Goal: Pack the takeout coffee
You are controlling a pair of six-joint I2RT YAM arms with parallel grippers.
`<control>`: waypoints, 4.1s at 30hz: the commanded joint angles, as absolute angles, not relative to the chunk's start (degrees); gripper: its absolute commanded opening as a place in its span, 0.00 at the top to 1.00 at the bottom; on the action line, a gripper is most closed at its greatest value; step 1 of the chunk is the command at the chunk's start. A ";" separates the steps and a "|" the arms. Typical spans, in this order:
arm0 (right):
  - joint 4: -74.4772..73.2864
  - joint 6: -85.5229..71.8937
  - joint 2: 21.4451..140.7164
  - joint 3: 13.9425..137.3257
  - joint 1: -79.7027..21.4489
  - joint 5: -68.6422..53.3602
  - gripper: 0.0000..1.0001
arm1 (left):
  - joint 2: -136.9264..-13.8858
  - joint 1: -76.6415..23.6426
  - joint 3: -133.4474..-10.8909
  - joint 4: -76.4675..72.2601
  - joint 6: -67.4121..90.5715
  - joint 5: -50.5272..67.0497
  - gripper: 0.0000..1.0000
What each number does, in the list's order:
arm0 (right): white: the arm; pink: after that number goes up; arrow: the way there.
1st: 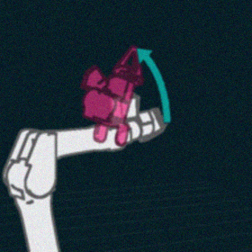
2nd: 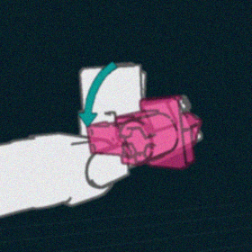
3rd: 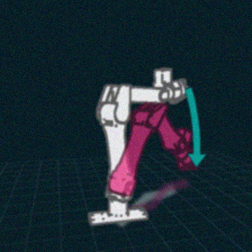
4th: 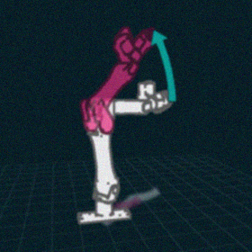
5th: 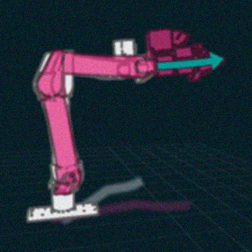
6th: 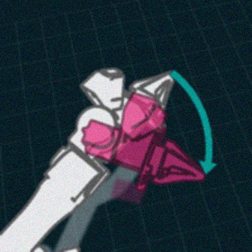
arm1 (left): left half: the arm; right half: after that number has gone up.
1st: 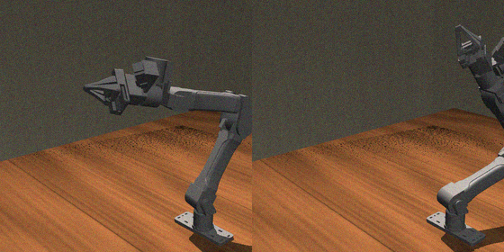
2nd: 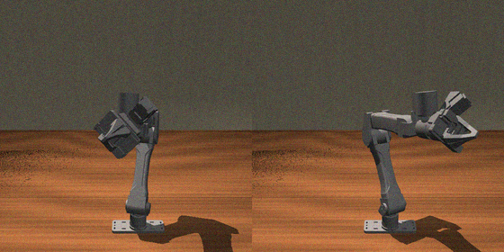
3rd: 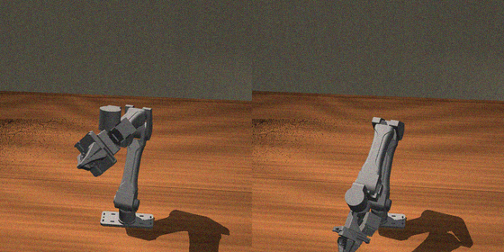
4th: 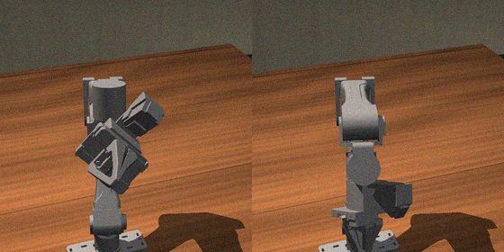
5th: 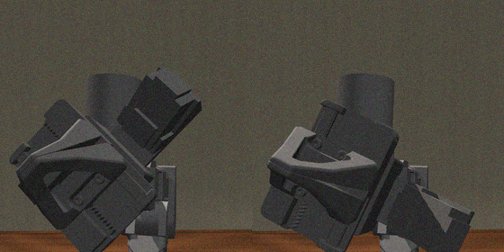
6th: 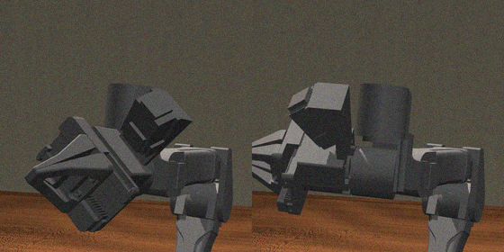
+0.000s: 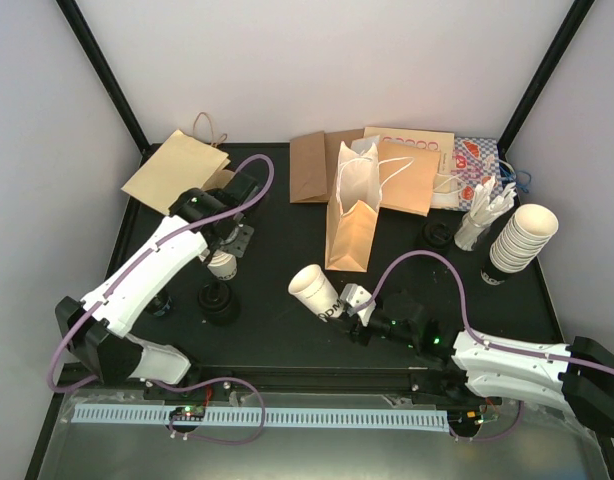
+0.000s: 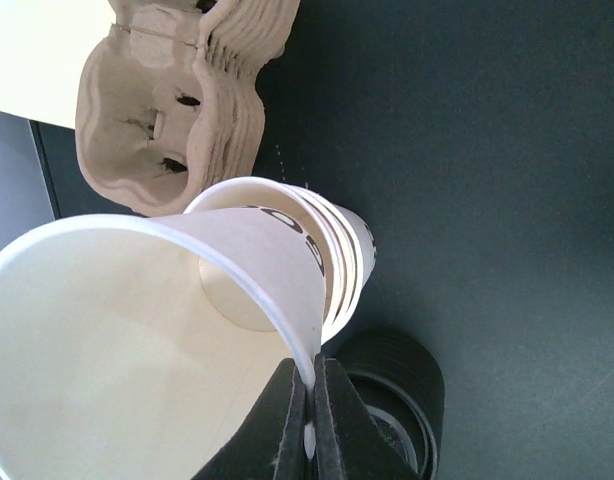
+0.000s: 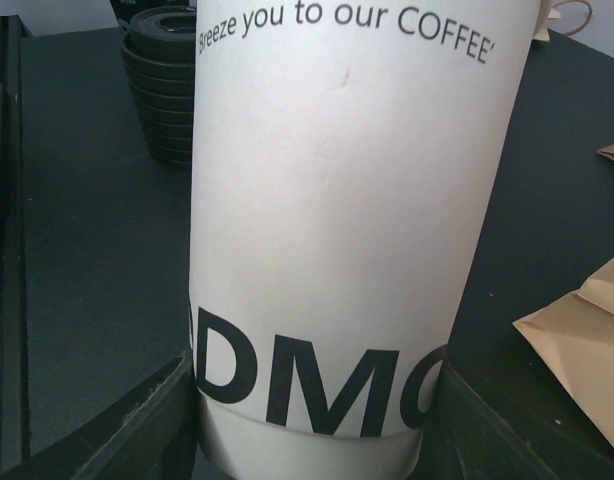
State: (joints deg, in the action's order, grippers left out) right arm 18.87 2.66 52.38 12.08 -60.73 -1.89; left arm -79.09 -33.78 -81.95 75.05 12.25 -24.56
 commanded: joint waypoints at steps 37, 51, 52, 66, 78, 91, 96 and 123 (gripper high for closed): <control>25.47 6.61 52.14 12.82 -60.99 -4.29 0.37 | -55.20 -33.06 -79.49 58.60 17.98 4.53 0.01; 23.39 10.33 50.76 14.59 -61.00 -6.02 0.37 | -55.28 -34.17 -60.96 42.87 31.60 34.71 0.15; 23.12 10.60 50.45 14.63 -60.97 -6.16 0.37 | -55.56 -34.39 -60.13 42.35 31.85 35.36 0.18; 22.39 11.68 47.59 14.67 -60.99 -7.20 0.37 | -59.07 -34.47 -58.18 45.55 31.19 29.72 0.28; 22.94 12.45 46.22 14.93 -61.06 -7.10 0.36 | -60.75 -34.21 -55.46 43.70 32.25 33.30 0.38; 24.15 11.81 49.14 15.78 -61.08 -4.22 0.30 | -60.87 -34.26 -53.34 41.28 31.56 36.99 0.98; 24.25 10.42 49.41 15.53 -61.08 -2.48 0.00 | -60.69 -34.22 -53.87 42.53 30.52 34.75 0.98; -15.72 -29.97 50.66 29.75 -60.91 29.75 0.00 | -69.94 -47.74 -56.93 42.05 30.25 6.49 0.99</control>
State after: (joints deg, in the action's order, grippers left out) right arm -3.03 -19.16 47.77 24.53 -60.73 21.67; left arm -67.55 -46.09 -53.58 43.29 31.03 10.90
